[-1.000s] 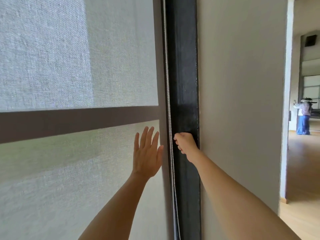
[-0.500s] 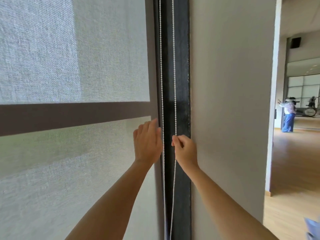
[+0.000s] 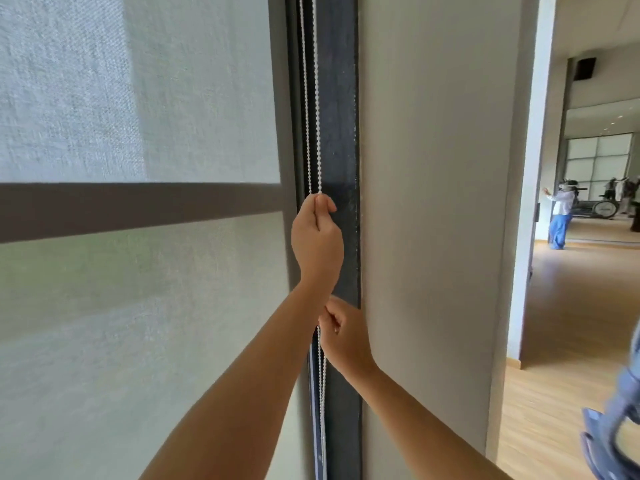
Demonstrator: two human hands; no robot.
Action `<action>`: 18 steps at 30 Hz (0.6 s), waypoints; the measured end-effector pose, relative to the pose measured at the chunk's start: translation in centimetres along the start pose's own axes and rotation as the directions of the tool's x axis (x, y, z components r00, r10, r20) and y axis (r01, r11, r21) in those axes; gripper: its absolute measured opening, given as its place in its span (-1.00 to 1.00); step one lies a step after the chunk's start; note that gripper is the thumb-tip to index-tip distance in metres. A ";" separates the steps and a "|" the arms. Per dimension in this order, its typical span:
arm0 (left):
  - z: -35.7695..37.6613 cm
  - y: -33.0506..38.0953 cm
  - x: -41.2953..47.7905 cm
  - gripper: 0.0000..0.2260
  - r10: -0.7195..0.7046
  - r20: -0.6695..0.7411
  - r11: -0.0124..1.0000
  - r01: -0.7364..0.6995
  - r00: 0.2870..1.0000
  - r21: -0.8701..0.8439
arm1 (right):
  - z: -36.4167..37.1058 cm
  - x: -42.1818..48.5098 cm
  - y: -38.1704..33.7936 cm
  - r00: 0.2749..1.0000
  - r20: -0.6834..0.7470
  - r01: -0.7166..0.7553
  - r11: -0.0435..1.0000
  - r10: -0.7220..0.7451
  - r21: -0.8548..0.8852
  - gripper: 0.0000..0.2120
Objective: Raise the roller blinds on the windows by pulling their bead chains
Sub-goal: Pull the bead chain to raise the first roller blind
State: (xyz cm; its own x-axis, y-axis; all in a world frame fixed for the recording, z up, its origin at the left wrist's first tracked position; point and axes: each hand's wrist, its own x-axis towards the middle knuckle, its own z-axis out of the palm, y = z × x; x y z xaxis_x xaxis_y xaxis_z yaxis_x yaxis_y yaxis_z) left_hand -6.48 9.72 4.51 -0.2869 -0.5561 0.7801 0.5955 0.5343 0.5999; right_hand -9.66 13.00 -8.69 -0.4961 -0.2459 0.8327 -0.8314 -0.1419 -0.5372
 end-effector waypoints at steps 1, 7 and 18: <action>-0.6 -0.7 -1.1 -0.74 0.005 0.003 1.000 -0.005 1.000 0.017 | 0.0 -1.3 0.4 0.999 0.037 -0.020 1.000 0.020 0.008 -0.65; -4.4 -5.8 -10.4 -0.75 0.046 0.046 0.959 -0.057 0.998 0.277 | -3.8 -2.3 2.4 0.722 0.584 -0.292 0.928 0.372 -0.230 -0.73; -8.5 -14.4 -26.1 -0.79 -0.552 0.456 0.774 0.225 0.698 0.592 | -5.0 8.3 -10.7 0.964 0.180 -0.266 0.681 0.197 0.682 -0.78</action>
State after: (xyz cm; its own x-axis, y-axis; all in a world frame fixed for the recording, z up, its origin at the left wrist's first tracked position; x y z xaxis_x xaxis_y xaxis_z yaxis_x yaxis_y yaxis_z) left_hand -1.17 11.07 -26.00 -0.8713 -0.3925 0.2946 -0.0480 0.6655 0.7448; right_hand -6.14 17.30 4.62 -0.5969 -0.4371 0.6728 -0.2634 -0.6854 -0.6789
